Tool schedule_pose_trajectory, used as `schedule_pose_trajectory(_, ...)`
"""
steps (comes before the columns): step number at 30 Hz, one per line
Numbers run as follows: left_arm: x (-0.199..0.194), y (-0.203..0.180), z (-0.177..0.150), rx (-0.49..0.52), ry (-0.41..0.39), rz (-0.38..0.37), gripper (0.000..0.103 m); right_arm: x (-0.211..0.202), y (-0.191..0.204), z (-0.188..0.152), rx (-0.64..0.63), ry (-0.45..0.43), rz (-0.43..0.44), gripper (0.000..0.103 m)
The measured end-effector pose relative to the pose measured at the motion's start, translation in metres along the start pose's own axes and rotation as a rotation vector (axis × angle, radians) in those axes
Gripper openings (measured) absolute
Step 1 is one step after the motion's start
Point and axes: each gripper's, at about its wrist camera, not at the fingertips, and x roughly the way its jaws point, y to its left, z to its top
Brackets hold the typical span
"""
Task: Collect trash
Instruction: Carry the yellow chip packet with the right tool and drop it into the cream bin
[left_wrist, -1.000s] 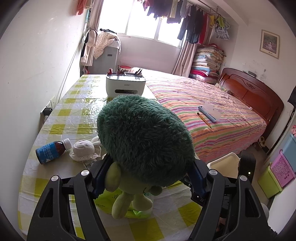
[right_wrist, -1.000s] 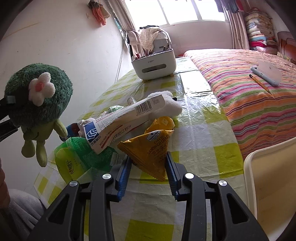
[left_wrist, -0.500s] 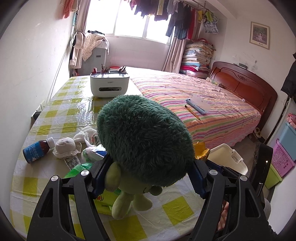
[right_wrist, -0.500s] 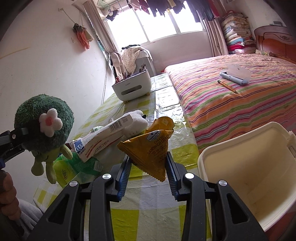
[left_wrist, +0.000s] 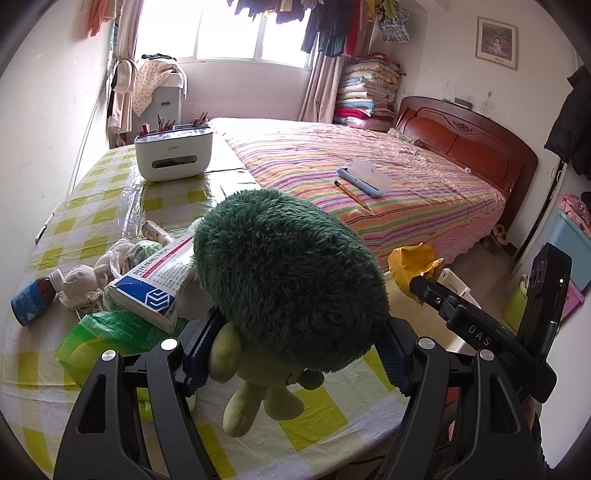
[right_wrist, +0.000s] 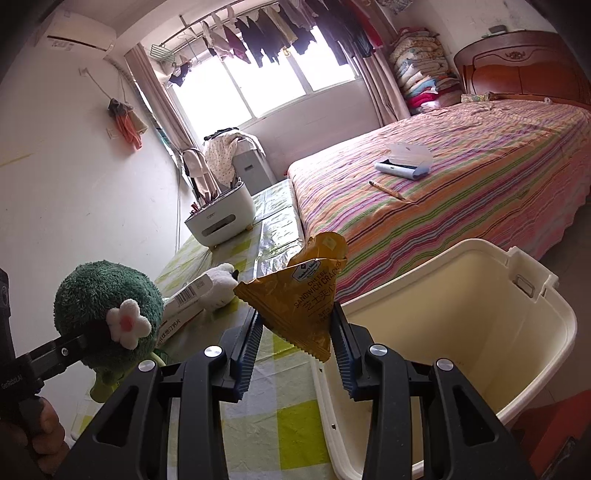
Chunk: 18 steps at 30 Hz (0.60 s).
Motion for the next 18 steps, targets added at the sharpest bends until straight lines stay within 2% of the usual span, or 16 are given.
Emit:
schedule_pose_trajectory(9, 0.007, -0.032, -0.010, 0.085, 0.008, -0.022, 0.073, -0.022, -0.038, 0.006, 0.076, -0.065, -0.112, 0.036)
schedule_pose_trajectory(18, 0.017, -0.048, -0.010, 0.101, 0.029, -0.056, 0.073, -0.030, -0.062, 0.004, 0.120, -0.061, -0.202, 0.038)
